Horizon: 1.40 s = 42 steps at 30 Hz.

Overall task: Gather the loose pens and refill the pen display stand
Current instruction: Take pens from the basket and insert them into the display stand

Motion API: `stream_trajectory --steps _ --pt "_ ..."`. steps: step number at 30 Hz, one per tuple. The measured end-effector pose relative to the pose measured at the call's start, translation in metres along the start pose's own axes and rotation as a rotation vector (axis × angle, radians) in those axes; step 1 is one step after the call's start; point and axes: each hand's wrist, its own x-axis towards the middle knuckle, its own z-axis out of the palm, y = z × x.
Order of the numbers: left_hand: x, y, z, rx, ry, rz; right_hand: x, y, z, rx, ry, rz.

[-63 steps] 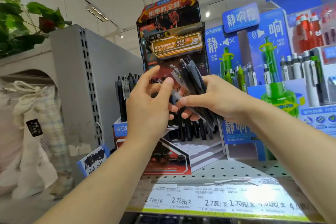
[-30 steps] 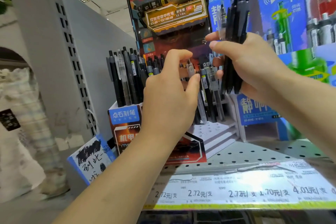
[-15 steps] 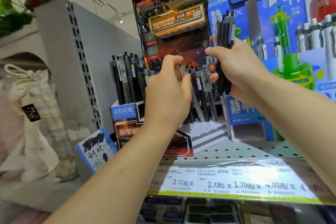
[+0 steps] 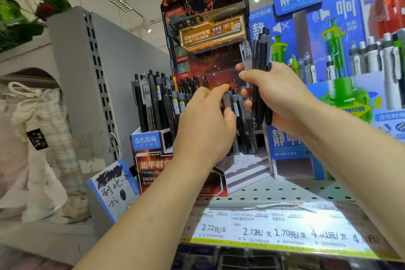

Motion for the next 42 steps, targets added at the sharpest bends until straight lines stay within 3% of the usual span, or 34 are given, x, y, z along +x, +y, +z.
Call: stream_trajectory --steps 6,14,16,20,22,27,32,42 --pt "-0.001 0.003 0.002 0.148 -0.314 -0.105 0.001 0.002 -0.001 -0.012 0.008 0.005" --pt "0.003 0.003 0.001 0.088 -0.411 -0.15 0.001 0.002 -0.003 0.008 -0.06 -0.014" --pt "0.0 0.003 0.001 0.004 -0.341 -0.133 0.001 0.001 -0.002 0.029 -0.105 -0.023" --pt "-0.005 -0.002 -0.005 -0.327 0.085 -0.05 -0.002 0.002 0.001 -0.114 -0.187 -0.108" --pt "-0.008 -0.005 -0.009 -0.473 0.222 -0.079 -0.004 0.002 0.001 -0.159 -0.217 -0.141" --pt "-0.011 -0.007 -0.014 -0.647 0.29 -0.129 -0.012 0.001 0.001 -0.335 -0.279 -0.244" --pt "-0.01 -0.013 -0.014 -0.542 0.344 -0.098 -0.019 0.003 0.008 -0.54 -0.466 -0.301" --pt "-0.011 -0.012 -0.012 -0.565 0.424 -0.099 -0.018 0.009 0.012 -0.524 -0.433 -0.328"
